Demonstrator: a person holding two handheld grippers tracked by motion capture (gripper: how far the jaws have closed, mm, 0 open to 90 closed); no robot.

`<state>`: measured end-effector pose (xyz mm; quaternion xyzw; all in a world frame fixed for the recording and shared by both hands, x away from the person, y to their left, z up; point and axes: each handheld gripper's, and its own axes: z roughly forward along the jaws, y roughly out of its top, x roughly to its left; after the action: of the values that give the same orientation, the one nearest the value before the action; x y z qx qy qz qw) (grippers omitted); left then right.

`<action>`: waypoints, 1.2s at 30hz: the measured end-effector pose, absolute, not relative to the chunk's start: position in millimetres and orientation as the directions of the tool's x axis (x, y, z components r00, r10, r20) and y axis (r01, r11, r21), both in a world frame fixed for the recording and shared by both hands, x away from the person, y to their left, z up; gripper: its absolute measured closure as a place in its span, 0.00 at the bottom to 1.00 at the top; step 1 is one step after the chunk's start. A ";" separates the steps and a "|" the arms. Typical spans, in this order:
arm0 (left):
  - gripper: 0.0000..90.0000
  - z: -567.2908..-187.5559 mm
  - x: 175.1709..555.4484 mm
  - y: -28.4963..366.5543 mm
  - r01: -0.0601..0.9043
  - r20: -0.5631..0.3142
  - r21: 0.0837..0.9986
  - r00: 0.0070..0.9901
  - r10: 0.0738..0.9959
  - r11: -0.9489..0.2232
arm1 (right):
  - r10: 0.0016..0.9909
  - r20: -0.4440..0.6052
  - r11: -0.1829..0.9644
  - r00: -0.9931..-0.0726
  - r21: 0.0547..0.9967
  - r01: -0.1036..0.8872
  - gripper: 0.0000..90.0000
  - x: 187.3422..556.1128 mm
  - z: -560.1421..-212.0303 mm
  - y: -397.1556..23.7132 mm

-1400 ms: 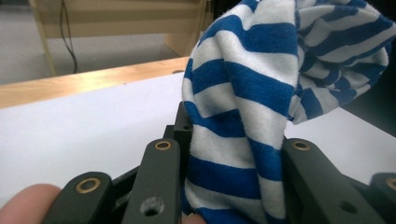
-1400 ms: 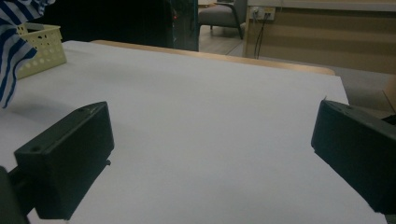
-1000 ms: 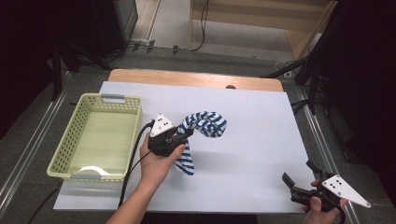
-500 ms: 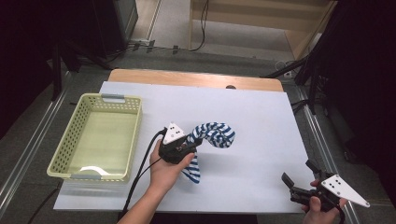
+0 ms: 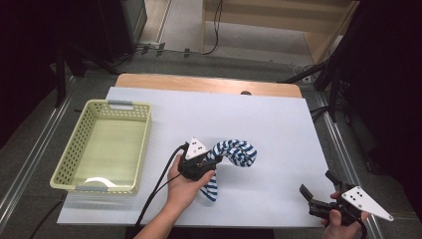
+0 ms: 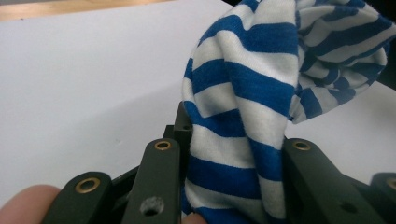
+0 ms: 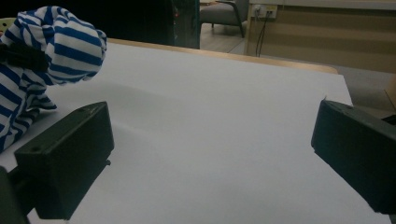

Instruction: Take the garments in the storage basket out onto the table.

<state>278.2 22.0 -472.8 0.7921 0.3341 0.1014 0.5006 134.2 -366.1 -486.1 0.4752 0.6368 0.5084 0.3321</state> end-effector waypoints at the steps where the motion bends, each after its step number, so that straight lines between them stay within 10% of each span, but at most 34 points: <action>1: 0.78 -473.5 278.1 21.1 0.426 -0.172 0.861 0.757 0.630 -0.277 | 0.943 0.060 0.032 -0.328 0.963 0.267 0.00 134.2 -486.1 -366.2; 36: 0.72 -497.5 277.1 -11.8 0.431 -0.114 0.780 0.810 0.575 -0.453 | 0.941 0.063 0.031 -0.332 0.962 0.272 0.00 135.0 -486.6 -364.5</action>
<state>277.1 -11.8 -497.5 0.8483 0.2966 0.0834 0.4306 135.0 -364.5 -486.6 0.4751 0.6385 0.5085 0.3288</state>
